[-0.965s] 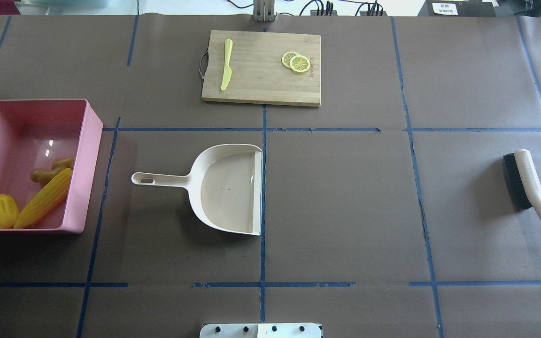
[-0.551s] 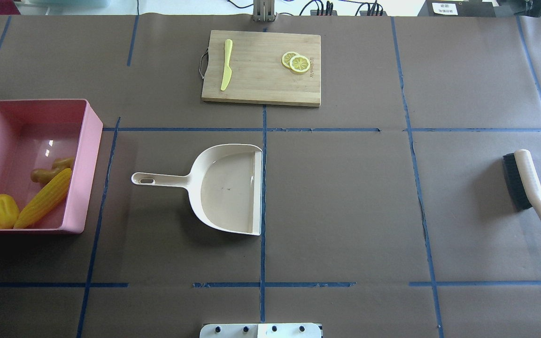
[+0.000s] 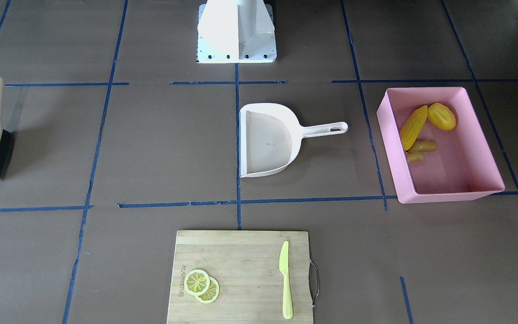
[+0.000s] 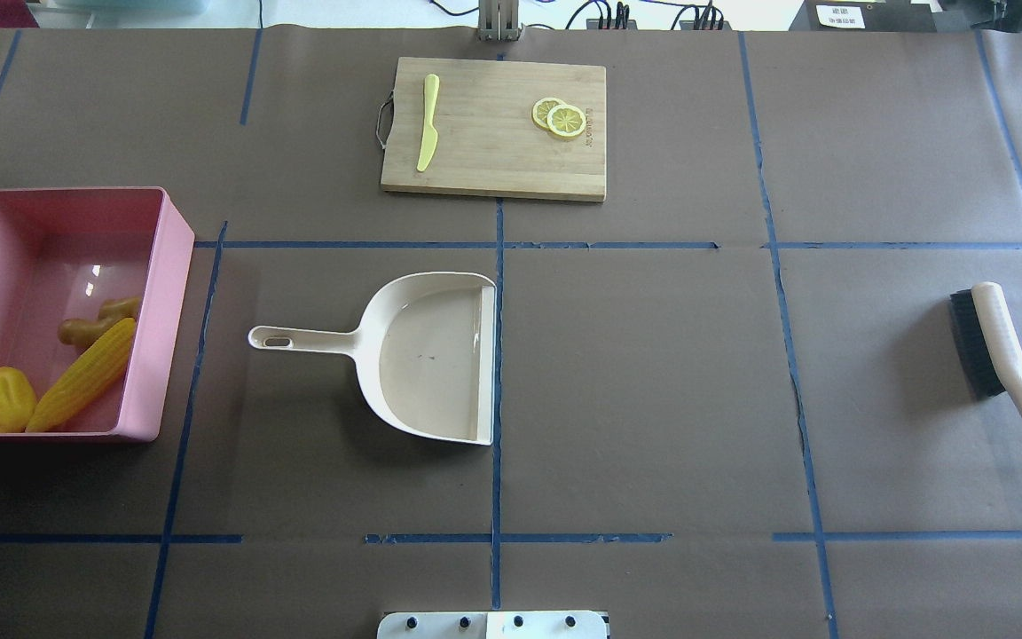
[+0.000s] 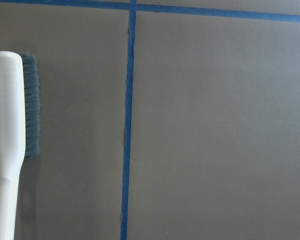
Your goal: Sweep and dump trash into bin
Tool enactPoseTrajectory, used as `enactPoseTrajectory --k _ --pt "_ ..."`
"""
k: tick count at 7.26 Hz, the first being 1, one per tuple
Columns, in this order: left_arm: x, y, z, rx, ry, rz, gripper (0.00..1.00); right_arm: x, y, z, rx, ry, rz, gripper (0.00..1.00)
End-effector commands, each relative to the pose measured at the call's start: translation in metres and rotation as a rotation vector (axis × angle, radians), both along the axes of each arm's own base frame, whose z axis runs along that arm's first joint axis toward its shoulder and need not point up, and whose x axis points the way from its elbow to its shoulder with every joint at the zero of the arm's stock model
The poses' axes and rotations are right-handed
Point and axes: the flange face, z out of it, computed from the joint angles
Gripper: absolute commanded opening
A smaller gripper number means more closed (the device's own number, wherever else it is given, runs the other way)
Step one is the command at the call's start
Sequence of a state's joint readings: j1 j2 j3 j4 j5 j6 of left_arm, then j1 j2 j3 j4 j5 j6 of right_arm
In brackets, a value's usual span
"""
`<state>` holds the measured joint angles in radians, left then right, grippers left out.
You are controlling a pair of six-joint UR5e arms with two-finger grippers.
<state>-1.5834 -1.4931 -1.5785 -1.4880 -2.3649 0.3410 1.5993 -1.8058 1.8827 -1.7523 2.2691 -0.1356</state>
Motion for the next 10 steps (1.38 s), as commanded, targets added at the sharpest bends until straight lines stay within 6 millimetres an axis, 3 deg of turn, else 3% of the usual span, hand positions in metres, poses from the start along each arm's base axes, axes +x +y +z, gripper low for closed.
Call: enactPoseTrajectory --k 1,6,10 --pt "0.000 0.002 0.002 -0.003 0.001 0.001 1.00 -0.006 -0.003 -0.002 0.009 -0.004 0.001 1.00" --pt "0.000 0.001 0.001 -0.001 -0.006 0.002 1.00 -0.008 -0.001 0.001 0.002 -0.007 -0.002 1.00" --pt "0.000 0.002 0.002 -0.004 -0.006 0.002 1.00 -0.024 -0.005 -0.002 0.008 -0.011 -0.031 1.00"
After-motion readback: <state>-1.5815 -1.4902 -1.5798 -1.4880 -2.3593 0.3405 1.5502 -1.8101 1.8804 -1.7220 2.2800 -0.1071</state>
